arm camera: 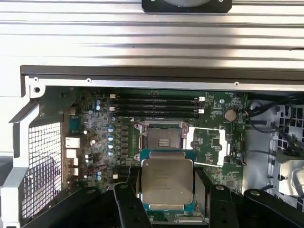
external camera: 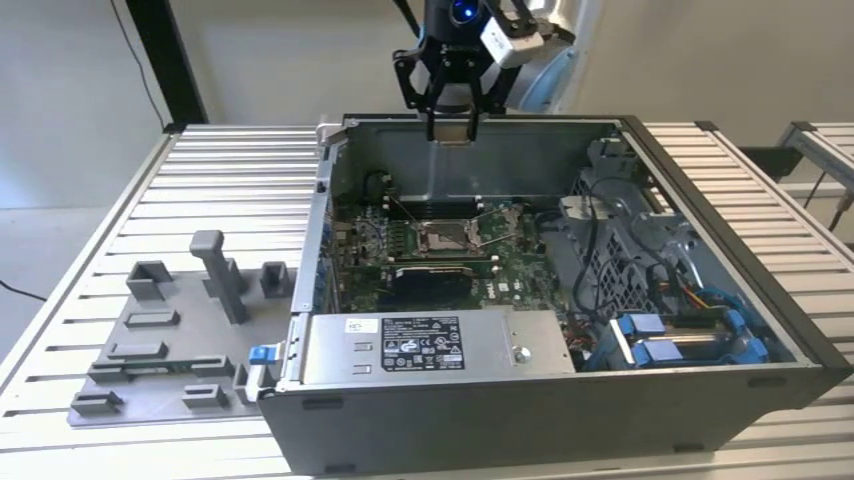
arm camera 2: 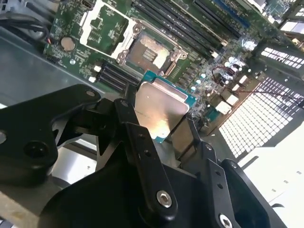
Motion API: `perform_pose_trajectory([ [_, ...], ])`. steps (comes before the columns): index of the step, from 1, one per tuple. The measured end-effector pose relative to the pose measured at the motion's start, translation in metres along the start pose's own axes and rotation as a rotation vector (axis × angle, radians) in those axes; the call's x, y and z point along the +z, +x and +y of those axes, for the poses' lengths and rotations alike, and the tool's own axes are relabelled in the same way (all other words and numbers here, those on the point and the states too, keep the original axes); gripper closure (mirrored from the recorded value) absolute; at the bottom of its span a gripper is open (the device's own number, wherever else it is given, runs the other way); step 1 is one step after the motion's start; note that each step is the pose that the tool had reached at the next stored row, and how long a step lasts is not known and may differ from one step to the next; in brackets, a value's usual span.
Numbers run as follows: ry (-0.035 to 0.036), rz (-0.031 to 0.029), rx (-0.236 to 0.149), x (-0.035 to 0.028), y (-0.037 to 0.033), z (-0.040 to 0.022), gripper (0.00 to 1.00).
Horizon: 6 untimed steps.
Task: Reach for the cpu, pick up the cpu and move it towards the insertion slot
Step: 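Pick up the cpu and move it towards the insertion slot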
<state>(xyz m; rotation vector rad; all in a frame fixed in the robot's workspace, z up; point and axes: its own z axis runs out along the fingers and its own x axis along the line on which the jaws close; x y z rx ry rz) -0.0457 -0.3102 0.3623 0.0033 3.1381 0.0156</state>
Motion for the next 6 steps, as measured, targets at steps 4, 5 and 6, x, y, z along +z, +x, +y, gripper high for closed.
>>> perform_pose_trajectory([
  [4, -0.0001, -0.0001, 0.0, 0.0001, 0.0008, 0.0, 1.0],
  [5, -0.0001, -0.0001, 0.0, 0.0001, 0.0009, 0.0, 1.0],
  [6, -0.0001, -0.0001, 0.0, 0.0001, 0.0011, 0.0, 1.0],
])
